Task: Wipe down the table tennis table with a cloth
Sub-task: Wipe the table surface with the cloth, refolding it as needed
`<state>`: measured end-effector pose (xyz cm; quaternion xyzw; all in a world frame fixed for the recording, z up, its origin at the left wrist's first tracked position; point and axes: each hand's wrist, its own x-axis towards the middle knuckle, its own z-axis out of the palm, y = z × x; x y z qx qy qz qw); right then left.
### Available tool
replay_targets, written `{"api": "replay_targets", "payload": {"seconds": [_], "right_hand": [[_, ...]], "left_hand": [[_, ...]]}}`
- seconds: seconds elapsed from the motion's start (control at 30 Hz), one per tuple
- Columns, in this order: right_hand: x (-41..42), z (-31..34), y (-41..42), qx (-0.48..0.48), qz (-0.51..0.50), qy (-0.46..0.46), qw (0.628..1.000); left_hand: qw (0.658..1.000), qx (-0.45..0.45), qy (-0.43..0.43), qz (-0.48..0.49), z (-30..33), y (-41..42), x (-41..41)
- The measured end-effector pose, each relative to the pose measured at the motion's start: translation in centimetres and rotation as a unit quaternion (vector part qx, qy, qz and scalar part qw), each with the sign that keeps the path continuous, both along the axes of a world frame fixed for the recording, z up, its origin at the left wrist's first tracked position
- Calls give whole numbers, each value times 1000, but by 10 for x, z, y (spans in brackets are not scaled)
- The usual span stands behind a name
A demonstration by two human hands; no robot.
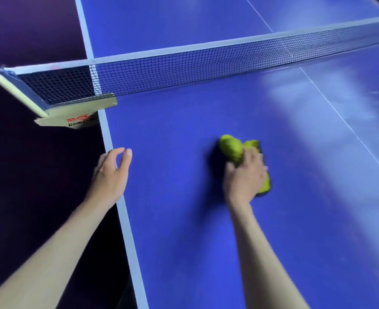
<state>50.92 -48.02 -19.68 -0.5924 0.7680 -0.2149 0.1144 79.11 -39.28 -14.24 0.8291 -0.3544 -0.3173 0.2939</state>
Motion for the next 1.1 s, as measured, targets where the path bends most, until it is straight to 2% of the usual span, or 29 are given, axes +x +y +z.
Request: {"api": "replay_targets", "payload": {"seconds": [0.1,0.2,0.27,0.33,0.43,0.53,0.63,0.7,0.77,0.83,0.93,1.03,1.1], "right_hand": [[90,2,56,-21,177,-9,984],[159,3,101,-20,346,-6,938],[166,-4,99,-24,413,28,910],[148,-10,73,-34,434,53,899],[100,-9,15,-41,360,40,931],[36,-7,-62,-34,211,39,976],[-14,-3,-122,-5,43,33,999],[-7,0,-138,20,-68,-2,998],[36,0,-135,22,-114,-16,993],[88,0,-113,-1,-39,-7,999],[161,-2,-63,-26,186,-1,982],[202,-2,-32,-19,398,12,917],[192,-7,-47,-24,480,41,876]], "left_hand": [[1000,-8,-19,0,0,-20,4],[998,-5,-55,-12,3,-40,16],[996,7,-82,-44,3,-50,27],[990,39,-107,-89,0,-60,38],[975,93,-151,-133,-2,-74,50],[969,103,-166,-149,-2,-87,59],[968,85,-174,-158,-4,-98,70],[967,65,-188,-163,-4,-104,77],[964,49,-205,-165,-5,-110,86],[963,38,-212,-160,-6,-117,95],[963,-4,-227,-145,-6,-129,107],[952,-18,-272,-142,-1,-138,116],[945,-17,-284,-160,1,-141,122]]}}
